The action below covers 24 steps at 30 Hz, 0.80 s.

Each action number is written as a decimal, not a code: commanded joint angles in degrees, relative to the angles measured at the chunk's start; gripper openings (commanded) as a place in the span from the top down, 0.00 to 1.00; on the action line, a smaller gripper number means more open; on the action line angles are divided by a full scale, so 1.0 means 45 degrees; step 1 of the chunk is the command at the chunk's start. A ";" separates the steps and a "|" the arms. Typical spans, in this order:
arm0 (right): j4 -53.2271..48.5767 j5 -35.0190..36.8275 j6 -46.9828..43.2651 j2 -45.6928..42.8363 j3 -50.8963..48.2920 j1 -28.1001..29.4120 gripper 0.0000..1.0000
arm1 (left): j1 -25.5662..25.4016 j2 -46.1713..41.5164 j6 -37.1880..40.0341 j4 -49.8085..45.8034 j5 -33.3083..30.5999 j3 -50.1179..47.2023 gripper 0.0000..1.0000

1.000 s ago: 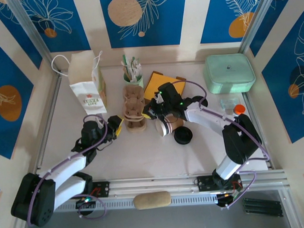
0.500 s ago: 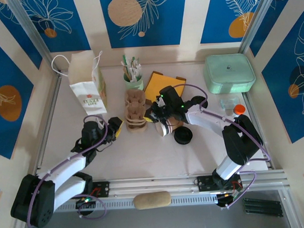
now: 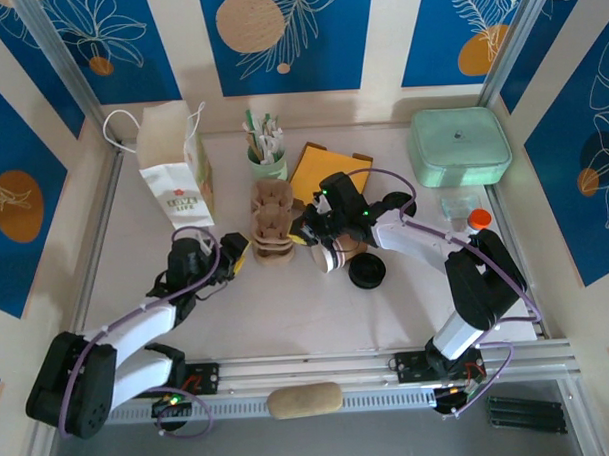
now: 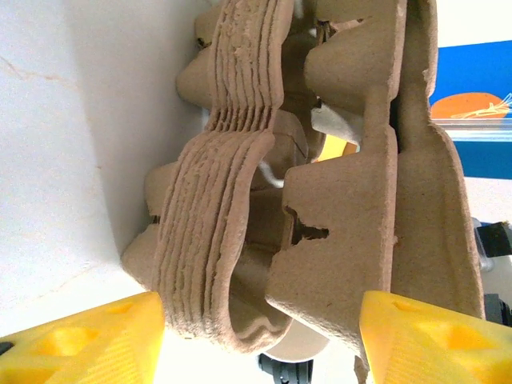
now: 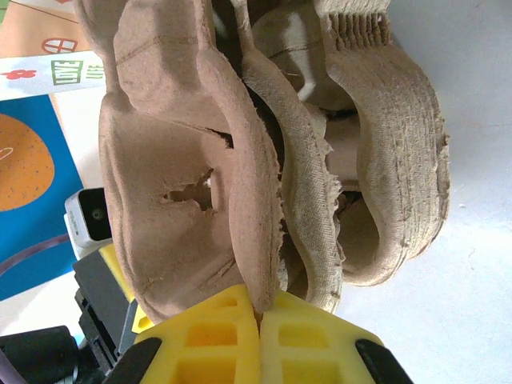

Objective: Pack the takeout coffee

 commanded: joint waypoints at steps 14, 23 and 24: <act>0.0110 -0.0288 0.0005 -0.0084 -0.0085 0.0111 1.00 | 0.0021 -0.0045 0.0101 0.0646 0.0208 0.0337 0.34; -0.1036 -0.0277 -0.0623 -0.1138 0.0083 0.0166 1.00 | 0.0052 -0.1157 0.0188 -0.0174 -0.0007 0.0194 0.35; -0.1254 -0.0218 -0.0746 -0.1335 0.0046 0.0188 1.00 | 0.0053 -0.1512 0.0278 -0.0557 -0.0099 0.0245 0.35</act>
